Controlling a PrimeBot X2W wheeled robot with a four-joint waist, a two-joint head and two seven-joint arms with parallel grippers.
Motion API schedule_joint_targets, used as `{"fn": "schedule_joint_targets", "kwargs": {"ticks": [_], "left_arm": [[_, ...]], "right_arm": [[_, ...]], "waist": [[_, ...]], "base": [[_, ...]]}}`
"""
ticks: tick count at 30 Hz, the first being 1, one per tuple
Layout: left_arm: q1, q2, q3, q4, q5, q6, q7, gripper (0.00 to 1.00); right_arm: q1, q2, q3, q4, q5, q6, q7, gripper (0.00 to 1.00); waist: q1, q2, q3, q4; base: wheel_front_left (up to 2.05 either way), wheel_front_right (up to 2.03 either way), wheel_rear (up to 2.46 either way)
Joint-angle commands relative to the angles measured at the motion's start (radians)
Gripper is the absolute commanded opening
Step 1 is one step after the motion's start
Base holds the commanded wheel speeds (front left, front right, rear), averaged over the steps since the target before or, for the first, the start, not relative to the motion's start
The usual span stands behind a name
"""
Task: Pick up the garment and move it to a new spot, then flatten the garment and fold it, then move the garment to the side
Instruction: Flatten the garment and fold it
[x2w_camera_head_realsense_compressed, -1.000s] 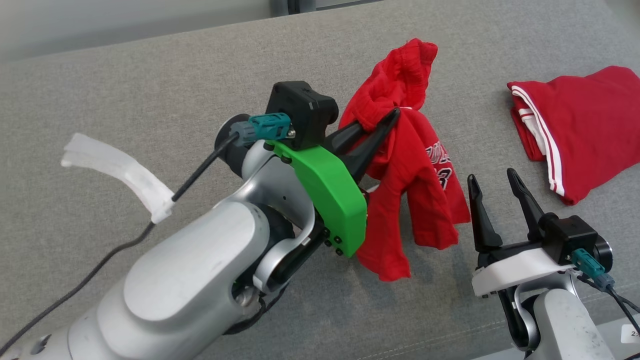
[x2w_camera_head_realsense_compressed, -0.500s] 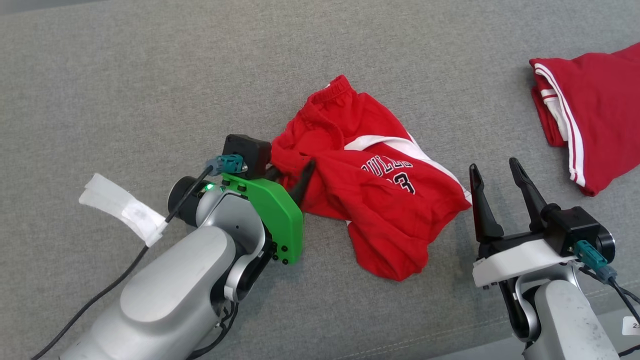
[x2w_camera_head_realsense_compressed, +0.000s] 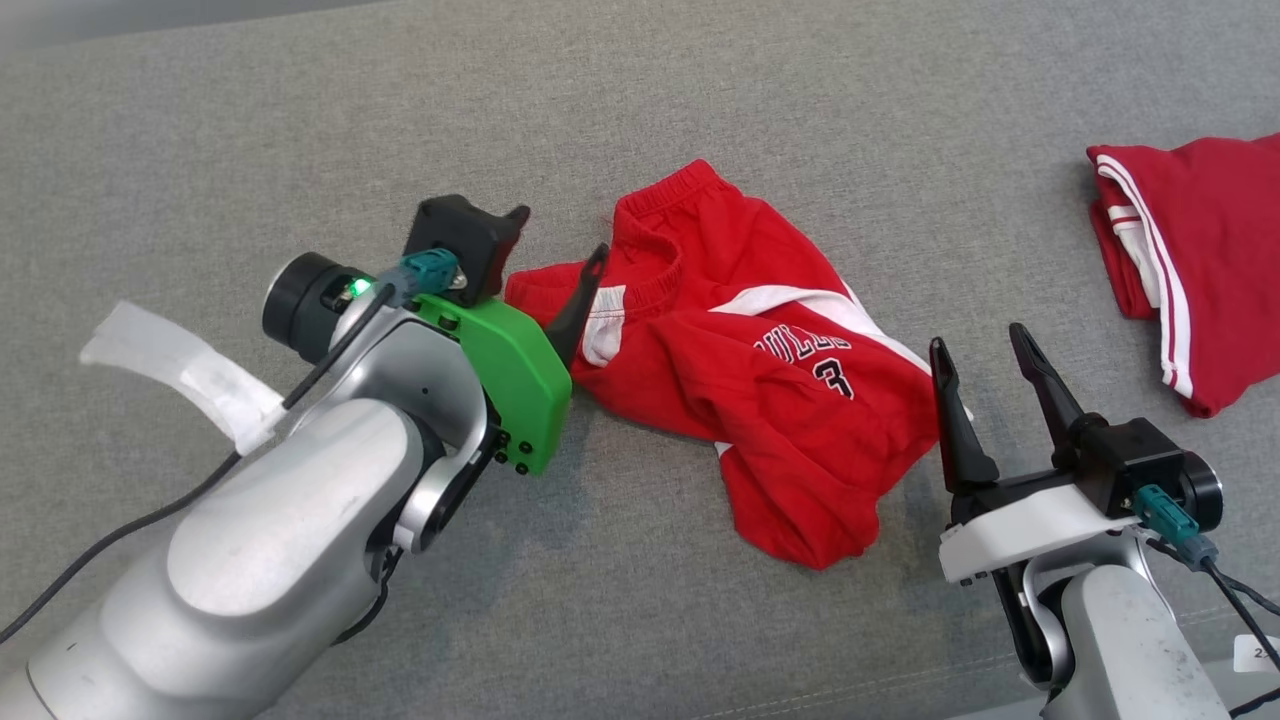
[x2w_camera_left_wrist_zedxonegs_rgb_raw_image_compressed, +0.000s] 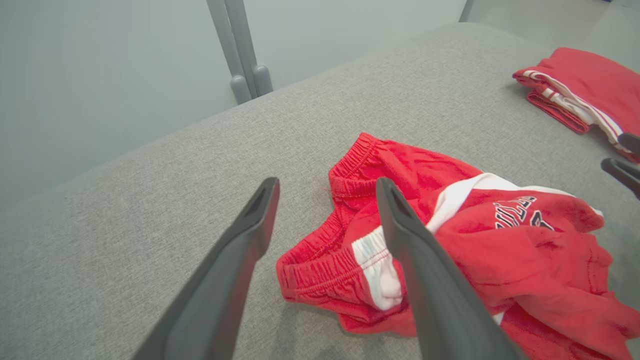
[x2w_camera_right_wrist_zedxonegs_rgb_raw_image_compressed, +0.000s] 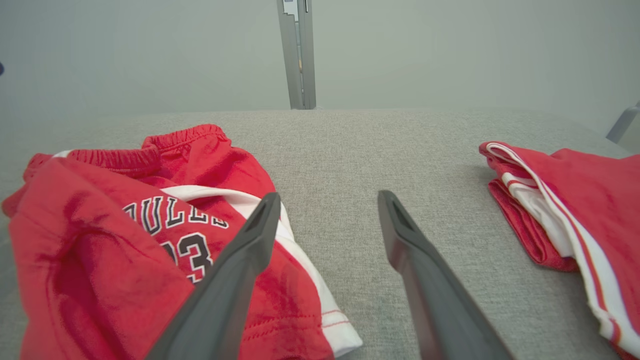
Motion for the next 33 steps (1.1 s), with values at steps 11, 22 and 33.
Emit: {"fn": "schedule_joint_targets", "kwargs": {"ticks": [11, 22, 33], "left_arm": [[-0.085, 0.012, -0.117, 0.149, 0.048, -0.123, 0.109, 1.0], [-0.098, 0.054, -0.146, 0.179, -0.001, -0.191, 0.218, 0.37], [-0.103, 0.084, -0.092, 0.035, -0.117, -0.201, 0.284, 0.0]], "right_arm": [[-0.017, -0.007, 0.039, 0.013, 0.011, -0.001, -0.004, 1.0], [-0.003, -0.003, 0.03, 0.008, 0.021, -0.001, -0.004, 1.0], [0.0, -0.002, 0.01, 0.006, 0.025, -0.001, -0.004, 1.0]], "waist": [[0.0, 0.0, 0.015, -0.066], [0.0, 0.0, 0.037, -0.105], [0.0, 0.0, 0.021, -0.085]], "base": [[0.0, 0.0, 0.0], [0.0, 0.0, 0.0], [0.0, 0.0, 0.0]]}}
